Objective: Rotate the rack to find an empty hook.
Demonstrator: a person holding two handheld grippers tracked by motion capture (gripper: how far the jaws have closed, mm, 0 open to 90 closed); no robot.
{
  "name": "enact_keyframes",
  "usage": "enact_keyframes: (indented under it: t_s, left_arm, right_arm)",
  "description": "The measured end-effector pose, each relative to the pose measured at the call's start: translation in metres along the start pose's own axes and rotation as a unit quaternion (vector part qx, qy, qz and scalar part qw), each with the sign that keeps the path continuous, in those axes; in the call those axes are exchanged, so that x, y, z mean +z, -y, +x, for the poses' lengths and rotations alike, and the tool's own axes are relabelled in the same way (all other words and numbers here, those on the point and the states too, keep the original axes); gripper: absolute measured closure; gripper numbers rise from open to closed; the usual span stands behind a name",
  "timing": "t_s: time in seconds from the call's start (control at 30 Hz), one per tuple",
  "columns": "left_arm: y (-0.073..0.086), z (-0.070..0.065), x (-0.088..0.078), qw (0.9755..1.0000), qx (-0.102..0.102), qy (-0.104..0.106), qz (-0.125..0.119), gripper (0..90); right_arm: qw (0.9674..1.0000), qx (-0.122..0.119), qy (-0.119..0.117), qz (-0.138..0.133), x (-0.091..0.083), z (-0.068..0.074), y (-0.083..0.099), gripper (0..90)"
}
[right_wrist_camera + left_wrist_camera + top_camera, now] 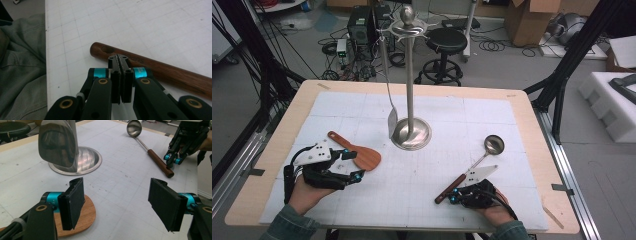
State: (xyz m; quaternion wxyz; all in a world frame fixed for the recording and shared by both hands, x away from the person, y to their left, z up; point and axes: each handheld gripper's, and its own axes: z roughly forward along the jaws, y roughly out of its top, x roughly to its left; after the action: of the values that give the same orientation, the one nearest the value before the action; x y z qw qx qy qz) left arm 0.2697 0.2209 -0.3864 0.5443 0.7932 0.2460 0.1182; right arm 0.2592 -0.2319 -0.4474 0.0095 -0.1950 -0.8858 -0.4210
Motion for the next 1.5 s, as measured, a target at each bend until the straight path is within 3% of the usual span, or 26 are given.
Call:
enact_keyframes:
  t_s: [0.8, 1.5]
  left_arm:
    - [0.000, 0.001, -0.001, 1.0000, 0.000, 0.001, -0.003, 29.7]
    - [-0.001, 0.001, -0.001, 1.0000, -0.001, 0.002, -0.004, 29.7]
  right_arm:
    - [0.9999, -0.014, 0.008, -0.001, 0.024, -0.001, -0.023, 89.9]
    - [0.9996, 0.002, 0.028, -0.008, 0.039, -0.012, -0.041, 90.0]
